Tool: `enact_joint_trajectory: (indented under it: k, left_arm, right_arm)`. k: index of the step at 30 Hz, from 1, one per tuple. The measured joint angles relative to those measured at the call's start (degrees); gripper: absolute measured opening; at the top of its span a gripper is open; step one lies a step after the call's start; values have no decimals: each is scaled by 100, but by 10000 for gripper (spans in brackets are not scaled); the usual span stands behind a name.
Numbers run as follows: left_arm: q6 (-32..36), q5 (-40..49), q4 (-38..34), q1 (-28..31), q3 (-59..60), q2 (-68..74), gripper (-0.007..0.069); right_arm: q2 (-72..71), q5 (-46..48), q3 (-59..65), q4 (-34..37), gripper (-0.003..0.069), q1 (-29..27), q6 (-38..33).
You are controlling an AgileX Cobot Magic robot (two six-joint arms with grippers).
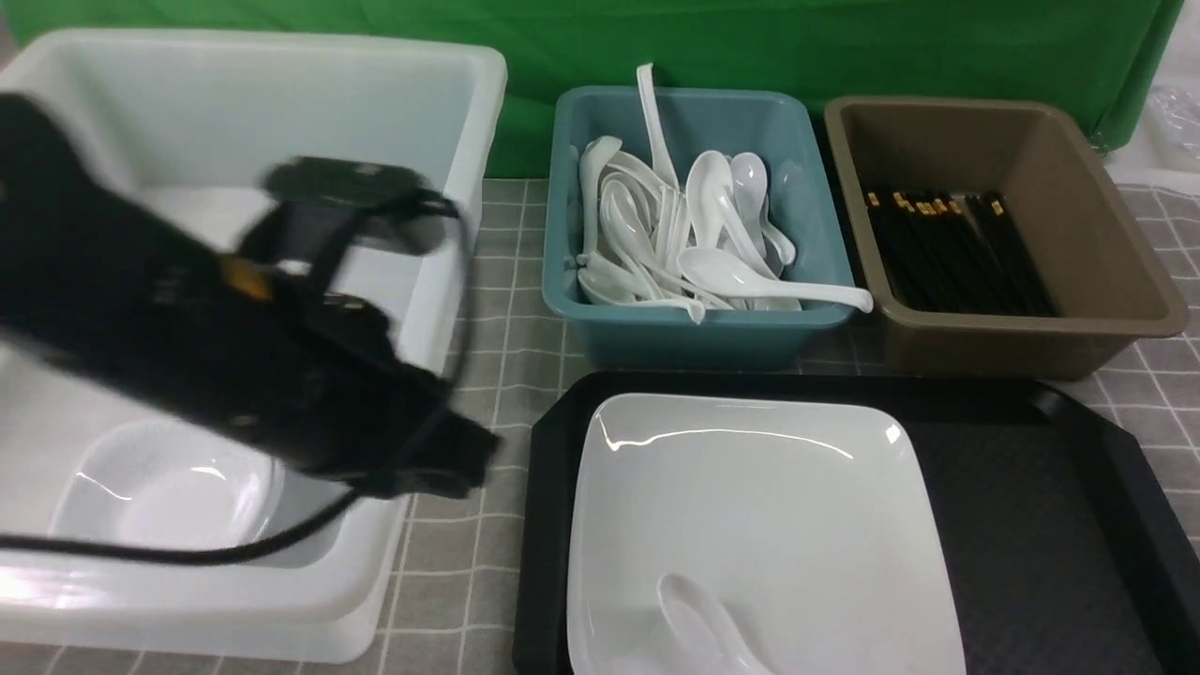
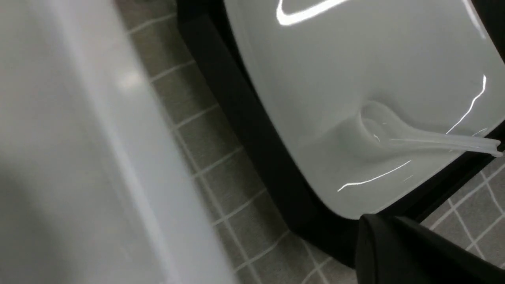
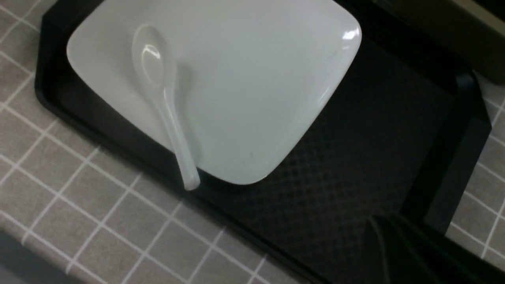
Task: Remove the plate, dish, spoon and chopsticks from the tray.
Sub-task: Use the left arm to grab a soup spoon from the plate
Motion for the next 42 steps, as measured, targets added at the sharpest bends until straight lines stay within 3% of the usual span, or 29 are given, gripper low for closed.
enact_joint_trajectory:
  k: [8, 13, 16, 17, 19, 24, 27, 29, 30, 34, 42]
  left_arm:
    - [-2019, 263, 970, -2159, -1228, 1818, 10]
    - [-1955, 349, 607, -2559, -1805, 2648, 39]
    - [-639, 349, 341, -2626, -2139, 3090, 113]
    - [-539, 349, 339, -2626, -2168, 3121, 124]
    - [706, 326, 355, -2626, -2282, 3200, 201]
    - [2571, 301, 878, -2626, -2328, 3241, 331]
    - [3614, 301, 1226, -2626, -2330, 3345, 368]
    - [3897, 294, 1292, -2626, -2330, 3388, 374]
    - [4438, 290, 1375, -2621, -2330, 3453, 379]
    - [5282, 104, 1426, -2616, -2330, 3563, 381]
    - [5615, 78, 1273, -2616, -2333, 3798, 353]
  right_arm:
    - [-506, -22, 114, -5, 50, 0, -34]
    - [-506, -46, 138, -1, 59, 0, -239]
    - [-506, -65, 138, -1, 71, 0, -490]
    - [-506, -65, 138, -1, 72, 0, -502]
    - [-506, -65, 138, -1, 76, 0, -634]
    - [-506, -110, 138, -1, 81, 0, -666]
    - [-506, -206, 138, -1, 85, -6, -639]
    - [-506, -245, 138, -1, 87, -6, -617]
    - [-506, -268, 138, -1, 87, -6, -596]
    - [-506, -276, 138, -1, 90, -6, -514]
    - [-506, -276, 138, 31, 96, -6, -494]
